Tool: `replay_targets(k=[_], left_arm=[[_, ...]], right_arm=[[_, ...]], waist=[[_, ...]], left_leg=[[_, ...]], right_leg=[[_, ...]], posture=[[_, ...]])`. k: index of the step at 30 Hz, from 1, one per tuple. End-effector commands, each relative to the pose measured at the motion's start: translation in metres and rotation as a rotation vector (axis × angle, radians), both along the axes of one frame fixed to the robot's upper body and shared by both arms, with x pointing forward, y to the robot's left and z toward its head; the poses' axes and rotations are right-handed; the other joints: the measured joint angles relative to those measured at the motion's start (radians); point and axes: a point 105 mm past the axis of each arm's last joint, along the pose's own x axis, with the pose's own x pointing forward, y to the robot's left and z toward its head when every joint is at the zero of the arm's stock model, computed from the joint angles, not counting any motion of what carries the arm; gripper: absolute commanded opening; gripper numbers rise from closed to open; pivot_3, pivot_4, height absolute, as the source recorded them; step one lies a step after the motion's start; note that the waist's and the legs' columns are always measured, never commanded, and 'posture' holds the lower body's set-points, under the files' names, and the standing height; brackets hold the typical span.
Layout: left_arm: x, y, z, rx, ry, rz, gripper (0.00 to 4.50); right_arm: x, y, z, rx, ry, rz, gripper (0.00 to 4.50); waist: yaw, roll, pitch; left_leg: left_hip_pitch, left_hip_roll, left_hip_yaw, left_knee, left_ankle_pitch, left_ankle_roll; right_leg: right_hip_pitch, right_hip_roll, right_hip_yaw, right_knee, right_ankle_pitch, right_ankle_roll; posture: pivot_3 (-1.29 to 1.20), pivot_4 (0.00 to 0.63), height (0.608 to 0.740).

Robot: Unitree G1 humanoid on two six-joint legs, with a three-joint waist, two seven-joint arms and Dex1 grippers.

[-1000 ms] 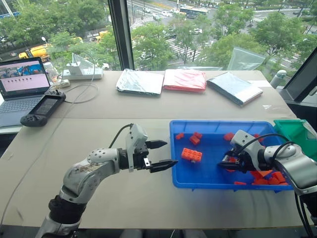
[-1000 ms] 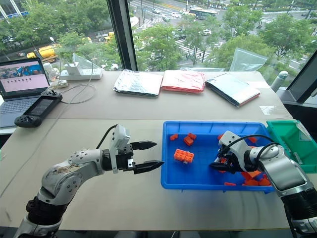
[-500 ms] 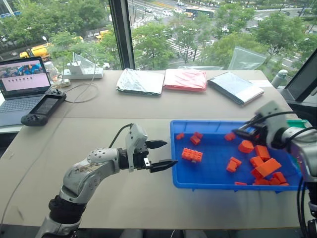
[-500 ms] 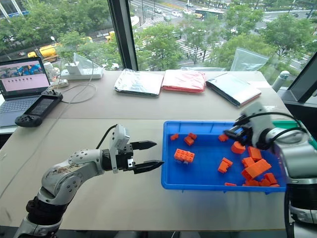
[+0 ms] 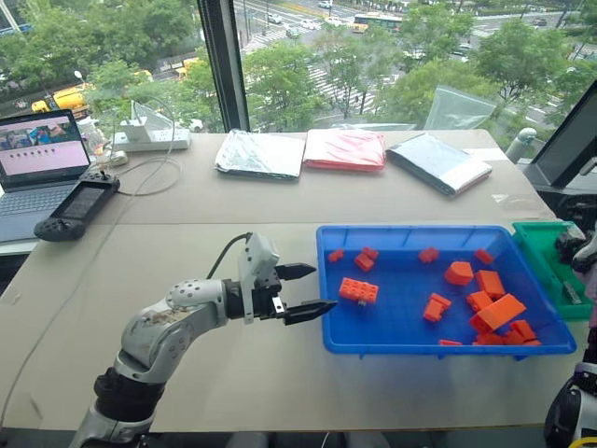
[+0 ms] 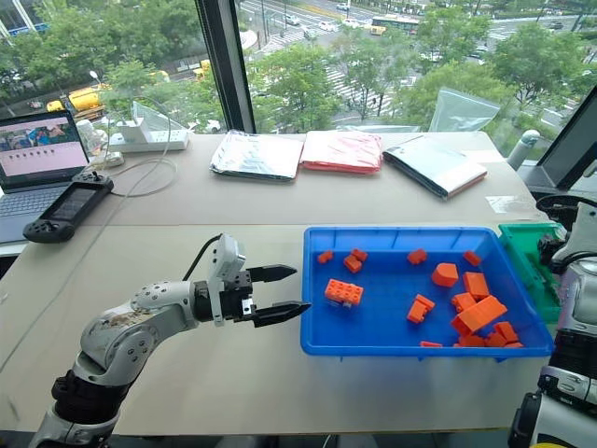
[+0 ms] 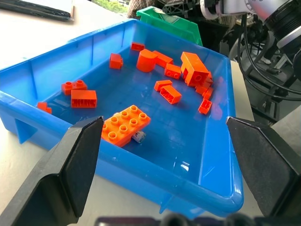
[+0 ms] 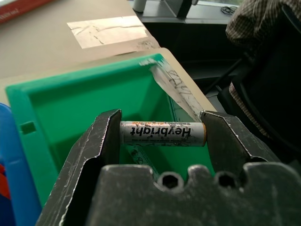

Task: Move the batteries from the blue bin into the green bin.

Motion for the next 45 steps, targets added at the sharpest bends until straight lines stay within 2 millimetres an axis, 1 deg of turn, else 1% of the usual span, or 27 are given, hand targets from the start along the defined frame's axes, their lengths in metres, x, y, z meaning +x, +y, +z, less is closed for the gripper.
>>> replay_targets(k=[1,3,4,8,10,11,12,13,14,17,18,19,20,22,23,24,25,26,29,31,32,34,35,38,40,43,45], left_arm=[[-0.002,-0.001,0.008,-0.013,-0.043,-0.002,4.5],[-0.002,-0.001,0.008,-0.013,-0.042,-0.001,4.5],[-0.002,-0.001,0.008,-0.011,-0.042,-0.001,4.5],[-0.002,-0.001,0.008,-0.008,-0.044,-0.002,4.5],[-0.001,-0.001,0.007,-0.008,-0.045,-0.004,4.5],[-0.001,-0.001,0.007,-0.007,-0.045,-0.006,4.5],[-0.001,-0.001,0.007,-0.007,-0.045,-0.008,4.5],[-0.001,-0.001,0.007,-0.007,-0.045,-0.009,4.5],[-0.001,-0.002,0.007,-0.007,-0.044,-0.012,4.5],[-0.001,-0.002,0.007,-0.006,-0.042,-0.02,4.5],[-0.001,-0.003,0.007,-0.006,-0.041,-0.023,4.5],[-0.001,-0.003,0.007,-0.004,-0.041,-0.029,4.5],[-0.001,-0.004,0.007,-0.005,-0.04,-0.036,4.5],[-0.001,-0.004,0.007,0.003,-0.044,-0.047,4.5],[-0.001,-0.004,0.007,0.004,-0.045,-0.047,4.5],[0.0,-0.003,0.008,0.006,-0.047,-0.045,4.5],[0.0,-0.003,0.008,0.006,-0.048,-0.043,4.5],[0.0,-0.002,0.009,0.005,-0.048,-0.04,4.5],[0.0,-0.001,0.007,0.006,-0.045,-0.034,4.5],[0.0,-0.002,0.006,0.006,-0.044,-0.034,4.5],[-0.001,-0.003,0.007,0.002,-0.043,-0.035,4.5],[-0.001,-0.004,0.007,0.001,-0.044,-0.038,4.5],[0.0,-0.004,0.008,0.001,-0.044,-0.038,4.5],[0.001,-0.003,0.008,0.005,-0.049,-0.034,4.5],[0.002,-0.002,0.009,0.006,-0.051,-0.031,4.5],[0.002,-0.001,0.009,0.006,-0.053,-0.024,4.5],[0.002,0.0,0.009,0.009,-0.054,-0.021,4.5]], right_arm=[[0.0,-0.005,0.024,-0.048,-0.078,-0.021,3.78],[0.0,-0.006,0.025,-0.043,-0.093,-0.021,4.37],[0.001,-0.004,0.029,-0.04,-0.111,-0.012,4.45],[0.004,0.003,0.052,-0.062,-0.206,0.029,4.45],[0.01,0.015,0.07,-0.098,-0.27,0.099,4.45],[0.015,0.024,0.078,-0.121,-0.298,0.154,4.45],[0.022,0.037,0.084,-0.138,-0.315,0.238,4.45],[0.027,0.048,0.085,-0.152,-0.315,0.303,4.45],[0.034,0.065,0.088,-0.166,-0.323,0.397,4.45],[0.048,0.105,0.089,-0.214,-0.317,0.607,4.45],[0.051,0.112,0.089,-0.233,-0.312,0.645,4.45],[0.056,0.126,0.089,-0.236,-0.313,0.714,4.45],[0.059,0.14,0.087,-0.236,-0.31,0.786,4.45],[0.06,0.179,0.083,-0.176,-0.301,1.008,4.45],[0.054,0.198,0.081,-0.184,-0.282,1.128,4.45],[0.041,0.216,0.076,-0.194,-0.225,1.275,4.45],[0.031,0.226,0.071,-0.203,-0.178,1.368,4.45],[0.014,0.235,0.064,-0.206,-0.104,1.487,4.45],[-0.031,0.251,0.044,-0.198,0.104,1.752,4.45],[-0.05,0.257,0.03,-0.225,0.22,1.855,4.45],[-0.055,0.262,0.022,-0.236,0.274,1.885,4.45],[-0.056,0.268,0.009,-0.293,0.342,1.914,4.45],[-0.053,0.271,0.003,-0.321,0.361,1.911,4.45],[-0.034,0.279,-0.014,-0.395,0.381,1.859,4.45],[-0.025,0.283,-0.022,-0.433,0.392,1.834,4.45],[-0.01,0.291,-0.035,-0.439,0.401,1.786,4.45],[-0.005,0.294,-0.038,-0.435,0.399,1.768,4.45]], waist=[[0.0,0.0,0.0],[0.0,0.0,0.0],[0.0,0.0,0.0],[0.001,0.0,0.0],[0.0,0.0,0.0],[0.0,0.0,0.0],[-0.001,0.0,0.0],[-0.003,0.0,0.0],[-0.004,0.0,0.0],[-0.008,0.0,0.0],[-0.008,0.0,0.0],[-0.008,0.0,0.0],[-0.007,0.0,0.0],[-0.007,0.0,0.0],[-0.007,0.0,0.0],[-0.005,0.0,0.0],[0.0,0.001,0.0],[0.004,0.001,0.0],[0.016,0.001,0.001],[0.016,0.0,0.001],[0.015,0.0,0.001],[0.007,0.0,0.001],[0.003,0.0,0.001],[-0.003,0.0,0.001],[-0.002,0.0,0.001],[0.005,-0.001,0.001],[0.006,-0.001,0.001]], left_leg=[[0.0,0.0,0.0,0.0,0.0,0.0],[0.0,0.0,0.0,0.0,0.0,0.0],[0.0,0.0,0.0,0.0,0.0,0.0],[0.0,0.0,0.0,0.0,0.0,0.0],[0.0,0.0,0.0,0.0,0.0,0.0],[0.0,0.0,0.0,0.0,0.0,0.0],[0.0,0.0,0.0,0.0,0.0,0.0],[0.0,0.0,0.0,0.0,0.0,0.0],[0.0,0.0,0.0,0.0,0.0,0.0],[0.001,0.001,0.0,0.0,0.0,0.0],[0.001,0.001,0.0,0.0,0.0,0.0],[0.001,0.001,0.0,0.0,0.0,0.0],[0.001,0.001,0.0,0.0,0.0,0.0],[0.001,0.001,0.0,0.0,0.0,0.0],[0.001,0.001,-0.001,0.0,0.0,0.0],[0.001,0.001,-0.001,0.0,0.0,0.0],[0.0,0.001,-0.002,0.0,0.0,0.0],[-0.001,0.001,-0.003,0.0,0.0,0.0],[-0.004,0.001,-0.006,0.001,-0.001,0.001],[-0.005,0.0,-0.006,0.002,-0.001,0.002],[-0.005,0.0,-0.006,0.002,-0.001,0.002],[-0.003,0.0,-0.005,0.002,-0.001,0.002],[-0.003,0.001,-0.005,0.002,-0.001,0.001],[0.0,0.001,-0.005,0.001,0.0,0.0],[0.001,0.001,-0.004,0.001,0.0,0.0],[0.0,0.001,-0.005,0.001,0.001,-0.001],[-0.001,0.001,-0.005,0.001,0.001,-0.002]], right_leg=[[0.0,0.0,0.0,0.0,0.0,0.0],[0.0,0.0,0.0,0.0,0.0,0.0],[0.0,0.0,0.0,0.0,0.0,0.0],[0.0,0.0,0.0,0.0,0.0,0.0],[0.0,0.0,0.0,0.0,0.0,0.0],[0.0,0.0,0.0,0.0,0.0,0.0],[0.0,0.0,0.0,-0.001,0.0,0.0],[0.0,0.0,0.0,-0.001,0.0,0.0],[0.0,0.0,0.0,-0.001,0.0,0.0],[0.0,0.001,0.0,-0.001,0.0,0.0],[0.0,0.001,0.0,-0.001,0.0,0.0],[0.0,0.001,0.0,-0.001,0.0,0.0],[0.0,0.001,0.0,-0.001,0.0,0.0],[0.0,0.001,0.0,-0.001,0.0,0.0],[0.0,0.001,0.0,-0.001,0.0,0.0],[0.0,0.001,0.0,-0.001,0.0,0.0],[0.0,0.001,-0.001,-0.001,0.0,0.0],[0.0,0.001,-0.002,0.0,0.0,0.0],[0.0,-0.001,-0.006,-0.001,0.0,0.0],[0.0,-0.001,-0.006,-0.002,0.0,0.0],[0.0,-0.001,-0.006,-0.003,0.0,0.0],[0.001,0.0,-0.006,-0.008,0.0,0.0],[0.001,0.0,-0.006,-0.008,0.0,0.0],[0.001,0.001,-0.005,-0.006,0.0,0.0],[0.001,0.001,-0.005,-0.006,0.001,-0.001],[0.001,0.001,-0.005,-0.005,0.001,-0.001],[0.0,0.0,-0.005,-0.005,0.001,-0.001]], posture=[[0.0,0.15,0.74],[0.0,0.15,0.74],[0.0,0.15,0.74],[0.0,0.15,0.74],[0.0,0.15,0.74],[0.0,0.15,0.74],[0.0,0.15,0.74],[0.0,0.15,0.74],[0.0,0.15,0.74],[0.0,0.15,0.74],[0.0,0.15,0.74],[0.0,0.15,0.74],[0.0,0.15,0.74],[0.0,0.15,0.74],[0.0,0.15,0.74],[0.0,0.15,0.74],[0.0,0.15,0.74],[0.0,0.15,0.74],[0.0,0.15,0.74],[0.0,0.15,0.74],[0.0,0.15,0.74],[0.0,0.15,0.74],[0.0,0.15,0.74],[0.0,0.15,0.74],[0.0,0.15,0.74],[0.0,0.15,0.74],[0.0,0.15,0.74]])
